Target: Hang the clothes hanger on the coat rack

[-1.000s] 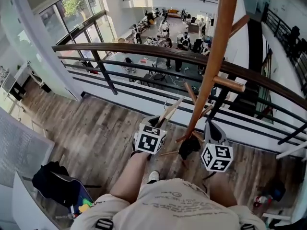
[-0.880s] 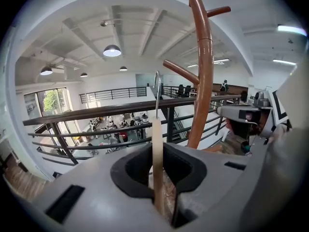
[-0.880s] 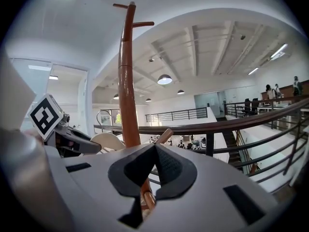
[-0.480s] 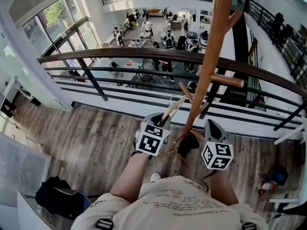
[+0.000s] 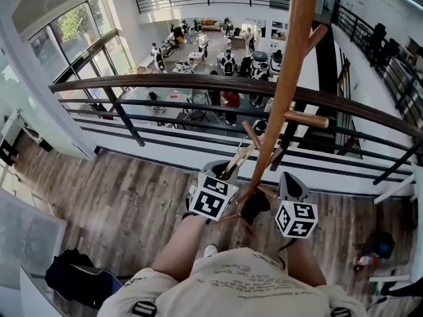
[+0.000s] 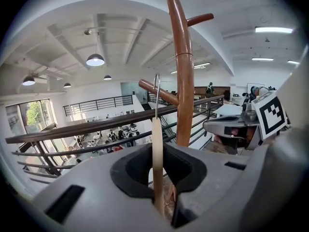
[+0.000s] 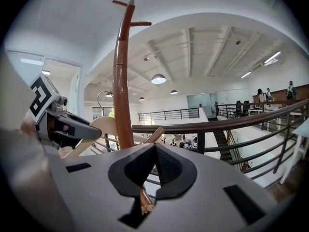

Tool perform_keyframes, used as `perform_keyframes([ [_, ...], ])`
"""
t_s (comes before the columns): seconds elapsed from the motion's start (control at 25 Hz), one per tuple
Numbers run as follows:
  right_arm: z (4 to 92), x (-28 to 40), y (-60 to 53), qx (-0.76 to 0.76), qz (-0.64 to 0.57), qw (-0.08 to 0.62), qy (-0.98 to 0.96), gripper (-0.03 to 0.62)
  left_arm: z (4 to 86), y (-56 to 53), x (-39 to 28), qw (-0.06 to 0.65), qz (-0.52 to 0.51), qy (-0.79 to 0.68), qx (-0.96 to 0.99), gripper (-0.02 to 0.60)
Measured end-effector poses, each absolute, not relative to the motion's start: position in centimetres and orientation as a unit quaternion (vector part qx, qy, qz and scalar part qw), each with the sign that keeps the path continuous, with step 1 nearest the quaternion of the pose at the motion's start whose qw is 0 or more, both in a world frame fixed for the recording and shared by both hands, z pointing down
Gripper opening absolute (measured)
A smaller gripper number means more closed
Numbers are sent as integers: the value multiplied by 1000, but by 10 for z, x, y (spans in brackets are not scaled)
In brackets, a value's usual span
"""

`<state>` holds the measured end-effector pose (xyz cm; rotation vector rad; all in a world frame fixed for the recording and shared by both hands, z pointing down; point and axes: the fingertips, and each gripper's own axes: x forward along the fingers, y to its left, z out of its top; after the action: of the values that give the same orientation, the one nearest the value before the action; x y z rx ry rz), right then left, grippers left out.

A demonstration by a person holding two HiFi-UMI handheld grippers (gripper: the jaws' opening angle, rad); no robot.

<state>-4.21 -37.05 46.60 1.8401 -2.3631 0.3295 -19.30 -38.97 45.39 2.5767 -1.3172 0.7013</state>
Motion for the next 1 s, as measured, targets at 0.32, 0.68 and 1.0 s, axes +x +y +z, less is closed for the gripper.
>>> perform_keyframes([
  [0.32,464,-35,-368,612,110,63,-781,2,451,-391,-174,65,236,-425,872,57],
  [0.68,467,-23,-370,620,114,62,-774,2,462,-396,-158,62,245,-410,877,57],
  [1.0,474,-27,-374,621,121,65,-772,2,468,-398,-159,77,248,-392,883,58],
])
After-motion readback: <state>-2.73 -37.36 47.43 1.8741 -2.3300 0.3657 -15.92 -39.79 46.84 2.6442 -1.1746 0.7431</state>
